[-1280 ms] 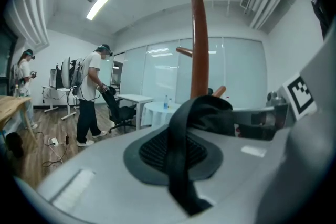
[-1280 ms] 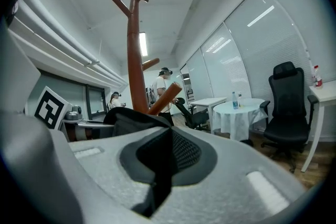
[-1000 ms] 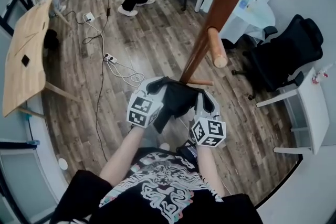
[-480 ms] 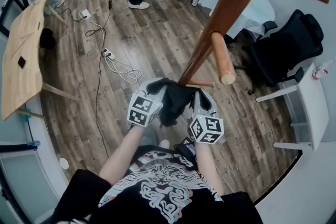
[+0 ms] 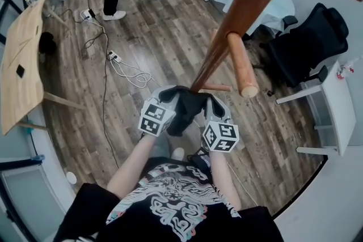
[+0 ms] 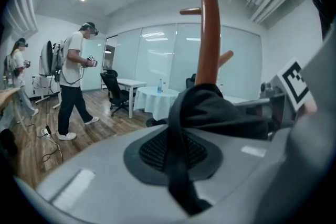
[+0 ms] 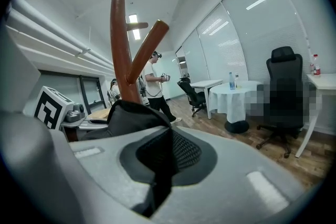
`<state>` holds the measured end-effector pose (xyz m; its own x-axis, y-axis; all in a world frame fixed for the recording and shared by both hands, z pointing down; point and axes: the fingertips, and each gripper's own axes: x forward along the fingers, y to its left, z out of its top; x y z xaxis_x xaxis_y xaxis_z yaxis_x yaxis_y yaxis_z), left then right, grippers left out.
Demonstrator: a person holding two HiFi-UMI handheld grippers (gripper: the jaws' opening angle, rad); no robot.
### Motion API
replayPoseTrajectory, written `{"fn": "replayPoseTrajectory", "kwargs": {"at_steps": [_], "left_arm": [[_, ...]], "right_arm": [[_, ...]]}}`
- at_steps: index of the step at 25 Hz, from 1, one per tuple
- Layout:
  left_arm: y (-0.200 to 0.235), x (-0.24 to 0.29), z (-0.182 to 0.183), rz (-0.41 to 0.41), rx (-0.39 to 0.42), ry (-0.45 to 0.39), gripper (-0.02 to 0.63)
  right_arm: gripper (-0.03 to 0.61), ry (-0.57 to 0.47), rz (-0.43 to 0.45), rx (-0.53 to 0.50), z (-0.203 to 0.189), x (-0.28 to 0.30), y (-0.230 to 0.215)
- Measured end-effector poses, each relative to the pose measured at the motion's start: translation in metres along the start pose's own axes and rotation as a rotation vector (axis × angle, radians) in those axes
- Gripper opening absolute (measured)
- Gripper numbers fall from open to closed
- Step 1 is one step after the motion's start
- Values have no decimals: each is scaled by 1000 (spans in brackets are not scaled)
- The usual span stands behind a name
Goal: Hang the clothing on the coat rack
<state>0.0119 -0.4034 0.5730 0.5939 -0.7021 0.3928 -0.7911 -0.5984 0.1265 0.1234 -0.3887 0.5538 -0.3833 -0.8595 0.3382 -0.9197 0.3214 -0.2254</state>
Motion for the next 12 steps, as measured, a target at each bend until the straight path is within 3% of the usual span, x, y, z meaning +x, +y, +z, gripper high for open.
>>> {"fn": "replayPoseTrajectory", "kwargs": {"at_steps": [12], "left_arm": [[-4, 5, -12, -40, 13, 26, 20]], "right_arm": [[4, 14, -19, 36, -10, 3, -2]]}}
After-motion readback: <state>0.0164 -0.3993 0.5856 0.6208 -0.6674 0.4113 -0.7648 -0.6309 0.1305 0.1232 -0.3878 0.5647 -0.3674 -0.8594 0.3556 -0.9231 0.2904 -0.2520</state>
